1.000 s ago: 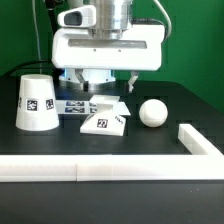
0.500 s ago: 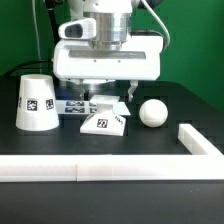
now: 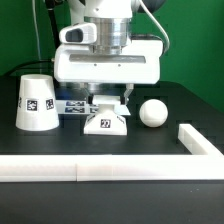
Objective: Assemble lamp
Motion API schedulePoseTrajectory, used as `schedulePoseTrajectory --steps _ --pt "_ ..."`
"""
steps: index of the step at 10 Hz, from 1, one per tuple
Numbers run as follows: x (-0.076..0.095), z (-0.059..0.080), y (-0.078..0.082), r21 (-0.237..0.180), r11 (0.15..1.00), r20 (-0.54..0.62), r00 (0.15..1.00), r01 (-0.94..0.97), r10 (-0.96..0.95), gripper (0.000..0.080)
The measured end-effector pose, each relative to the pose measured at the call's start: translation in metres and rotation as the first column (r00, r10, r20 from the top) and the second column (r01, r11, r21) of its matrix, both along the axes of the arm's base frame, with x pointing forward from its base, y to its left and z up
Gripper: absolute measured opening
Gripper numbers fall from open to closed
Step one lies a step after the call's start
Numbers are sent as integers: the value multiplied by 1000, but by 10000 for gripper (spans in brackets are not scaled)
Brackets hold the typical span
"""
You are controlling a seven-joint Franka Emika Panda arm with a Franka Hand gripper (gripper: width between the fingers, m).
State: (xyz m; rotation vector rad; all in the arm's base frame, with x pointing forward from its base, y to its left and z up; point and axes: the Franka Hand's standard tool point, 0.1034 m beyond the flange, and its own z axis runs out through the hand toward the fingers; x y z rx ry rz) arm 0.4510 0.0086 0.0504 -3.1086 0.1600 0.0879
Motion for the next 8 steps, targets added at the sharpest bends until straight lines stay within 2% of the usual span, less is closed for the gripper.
schedulePoseTrajectory --steps 6,8 --pt "2 0 2 2 1000 2 1000 -20 20 534" --pt "29 1 13 9 997 28 996 -83 82 536"
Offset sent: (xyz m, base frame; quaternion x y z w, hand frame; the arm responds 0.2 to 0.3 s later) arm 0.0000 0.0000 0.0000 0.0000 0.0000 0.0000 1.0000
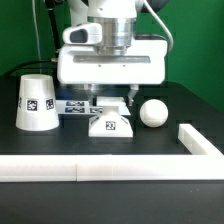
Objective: Assemble lamp
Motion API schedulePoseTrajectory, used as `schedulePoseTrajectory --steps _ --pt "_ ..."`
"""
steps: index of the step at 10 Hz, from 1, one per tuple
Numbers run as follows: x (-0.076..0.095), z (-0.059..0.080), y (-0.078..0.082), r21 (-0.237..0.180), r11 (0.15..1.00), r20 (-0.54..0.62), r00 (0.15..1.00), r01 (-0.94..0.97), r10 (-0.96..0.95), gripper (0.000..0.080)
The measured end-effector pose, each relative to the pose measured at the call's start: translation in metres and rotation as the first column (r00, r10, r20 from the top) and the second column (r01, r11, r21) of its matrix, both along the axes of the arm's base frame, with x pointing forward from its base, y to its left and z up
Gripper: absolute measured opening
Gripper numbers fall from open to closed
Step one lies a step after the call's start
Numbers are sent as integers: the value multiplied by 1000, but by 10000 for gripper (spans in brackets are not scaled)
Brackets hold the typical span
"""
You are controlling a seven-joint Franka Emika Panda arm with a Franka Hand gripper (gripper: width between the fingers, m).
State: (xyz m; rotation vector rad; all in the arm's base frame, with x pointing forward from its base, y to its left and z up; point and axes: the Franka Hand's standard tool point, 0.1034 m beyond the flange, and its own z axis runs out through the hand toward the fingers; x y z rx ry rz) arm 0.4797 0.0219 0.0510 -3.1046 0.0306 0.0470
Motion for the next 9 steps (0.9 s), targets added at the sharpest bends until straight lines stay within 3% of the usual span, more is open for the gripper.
schedulePoseTrajectory --steps 9 --pt "100 0 54 19 996 97 992 -88 86 537"
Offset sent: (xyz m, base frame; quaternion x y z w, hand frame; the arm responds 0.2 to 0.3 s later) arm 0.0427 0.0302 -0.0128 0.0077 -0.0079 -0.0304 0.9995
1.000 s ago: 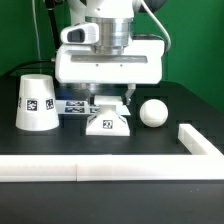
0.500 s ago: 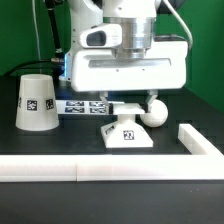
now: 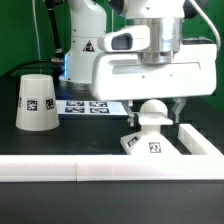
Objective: Assemble lamp
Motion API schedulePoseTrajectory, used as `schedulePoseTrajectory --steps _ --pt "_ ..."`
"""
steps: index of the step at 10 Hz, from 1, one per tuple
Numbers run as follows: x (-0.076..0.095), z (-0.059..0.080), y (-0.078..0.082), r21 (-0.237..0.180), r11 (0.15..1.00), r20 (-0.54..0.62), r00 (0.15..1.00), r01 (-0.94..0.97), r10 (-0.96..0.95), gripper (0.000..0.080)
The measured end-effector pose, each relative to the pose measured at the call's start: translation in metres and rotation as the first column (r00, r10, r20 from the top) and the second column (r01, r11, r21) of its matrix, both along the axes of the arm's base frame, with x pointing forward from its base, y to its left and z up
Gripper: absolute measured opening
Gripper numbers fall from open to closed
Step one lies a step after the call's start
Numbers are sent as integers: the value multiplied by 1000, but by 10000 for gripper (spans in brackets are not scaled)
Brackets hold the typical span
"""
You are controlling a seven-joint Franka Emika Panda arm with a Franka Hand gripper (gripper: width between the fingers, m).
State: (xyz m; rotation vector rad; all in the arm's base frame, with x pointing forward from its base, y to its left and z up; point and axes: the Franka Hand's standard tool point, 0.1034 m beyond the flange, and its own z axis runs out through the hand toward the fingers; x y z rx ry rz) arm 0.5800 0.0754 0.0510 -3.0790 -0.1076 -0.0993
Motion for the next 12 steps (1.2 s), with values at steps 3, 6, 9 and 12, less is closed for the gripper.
schedulePoseTrajectory --steps 3,6,9,12 --pt "23 0 22 12 1000 41 999 17 -17 537" --pt "33 1 27 14 998 49 997 57 -58 537" --pt "33 0 28 14 998 49 997 55 -55 670" --pt "14 18 29 13 996 43 996 83 -83 698"
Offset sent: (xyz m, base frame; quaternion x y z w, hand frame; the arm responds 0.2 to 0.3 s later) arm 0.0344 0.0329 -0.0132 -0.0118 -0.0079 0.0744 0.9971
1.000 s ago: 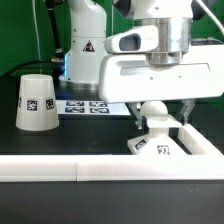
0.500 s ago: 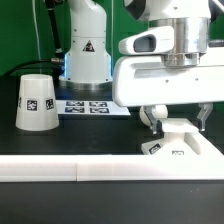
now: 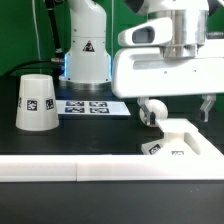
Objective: Assemble lamp
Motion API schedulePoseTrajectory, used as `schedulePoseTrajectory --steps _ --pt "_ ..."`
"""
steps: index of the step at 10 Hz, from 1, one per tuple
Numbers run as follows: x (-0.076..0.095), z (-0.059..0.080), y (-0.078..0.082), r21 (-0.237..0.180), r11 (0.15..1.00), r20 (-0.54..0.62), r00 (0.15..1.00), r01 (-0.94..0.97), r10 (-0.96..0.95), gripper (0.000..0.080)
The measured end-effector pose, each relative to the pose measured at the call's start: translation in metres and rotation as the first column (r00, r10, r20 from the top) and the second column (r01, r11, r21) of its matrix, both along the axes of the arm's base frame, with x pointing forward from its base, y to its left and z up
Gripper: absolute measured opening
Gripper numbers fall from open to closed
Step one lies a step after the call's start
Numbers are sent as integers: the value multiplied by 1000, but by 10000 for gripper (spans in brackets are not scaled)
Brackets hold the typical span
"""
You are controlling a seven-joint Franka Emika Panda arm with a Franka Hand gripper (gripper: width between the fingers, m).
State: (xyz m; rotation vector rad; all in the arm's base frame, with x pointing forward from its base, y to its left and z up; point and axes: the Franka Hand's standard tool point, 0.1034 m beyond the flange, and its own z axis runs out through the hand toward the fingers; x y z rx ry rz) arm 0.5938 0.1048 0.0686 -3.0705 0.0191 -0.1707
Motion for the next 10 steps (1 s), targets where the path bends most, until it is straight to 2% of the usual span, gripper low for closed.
schedulePoseTrajectory --steps 2,4,6,8,10 --pt "-30 11 5 0 998 -22 998 57 -57 699" --pt "-66 22 4 -7 995 -46 994 97 -97 699" --pt "-101 19 -4 -17 994 -62 993 104 -105 699" --pt "-115 12 -11 -18 994 -54 993 108 -108 699" --pt "-114 12 -9 -18 994 -54 993 105 -106 699"
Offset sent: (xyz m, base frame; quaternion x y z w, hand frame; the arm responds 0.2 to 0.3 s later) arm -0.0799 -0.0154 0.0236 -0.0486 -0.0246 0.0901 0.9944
